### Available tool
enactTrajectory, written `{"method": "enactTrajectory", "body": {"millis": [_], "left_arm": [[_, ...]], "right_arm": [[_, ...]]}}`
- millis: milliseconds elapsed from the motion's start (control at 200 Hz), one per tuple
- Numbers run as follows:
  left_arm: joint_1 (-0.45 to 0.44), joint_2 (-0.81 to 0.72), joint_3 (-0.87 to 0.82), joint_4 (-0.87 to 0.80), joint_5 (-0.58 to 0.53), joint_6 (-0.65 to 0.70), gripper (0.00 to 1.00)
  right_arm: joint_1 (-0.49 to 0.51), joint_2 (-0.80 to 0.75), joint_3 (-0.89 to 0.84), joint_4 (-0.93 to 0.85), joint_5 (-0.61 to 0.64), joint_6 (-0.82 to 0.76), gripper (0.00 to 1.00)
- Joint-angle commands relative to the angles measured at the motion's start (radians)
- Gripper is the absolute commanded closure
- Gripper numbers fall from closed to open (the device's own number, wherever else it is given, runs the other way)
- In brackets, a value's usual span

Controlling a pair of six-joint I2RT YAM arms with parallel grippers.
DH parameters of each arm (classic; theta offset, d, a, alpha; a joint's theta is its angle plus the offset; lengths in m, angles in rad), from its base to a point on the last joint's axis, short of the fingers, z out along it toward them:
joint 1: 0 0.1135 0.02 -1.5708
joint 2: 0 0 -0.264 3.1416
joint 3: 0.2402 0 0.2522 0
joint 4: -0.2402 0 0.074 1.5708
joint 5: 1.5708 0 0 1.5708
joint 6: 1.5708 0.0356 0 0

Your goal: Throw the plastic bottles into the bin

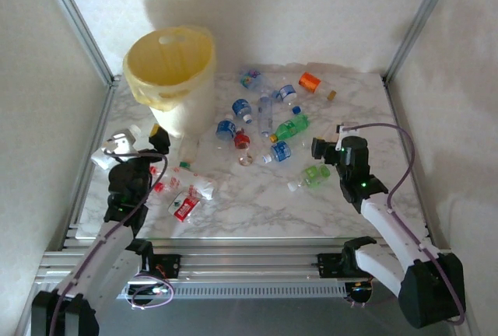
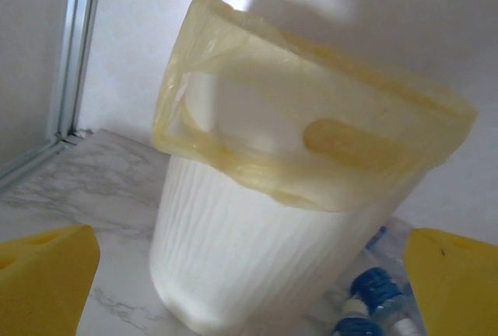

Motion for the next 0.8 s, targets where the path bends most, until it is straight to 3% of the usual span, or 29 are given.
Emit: {"method": "enactTrajectory", "body": {"millis": [0,105,250,551,796], "left_arm": [[-0.02,-0.026,0.114,-0.344,0.024,-0.135,0.01],[-0.041,0.023,0.236,-0.569,0.061,-0.186,0.01],[-0.098,0.1,0.318,-0.744,0.118,-0.25,0.01],[-0.126,0.202,0.377,-0.883,0.228,-0.356,0.01],[-0.137,0.175,0.355,-1.005,0.228,-0.424,0.01]], "right_arm": [[0.018,-0.048,0.063,-0.165,-0.052,0.064,0.01],[0.038,-0.074,0.093,-0.239,-0.098,0.087,0.01],[0.061,-0.085,0.139,-0.329,-0.128,0.1,0.01],[0.092,-0.097,0.165,-0.403,-0.15,0.1,0.01],[0.094,-0.096,0.172,-0.432,-0.158,0.094,0.01]]}}
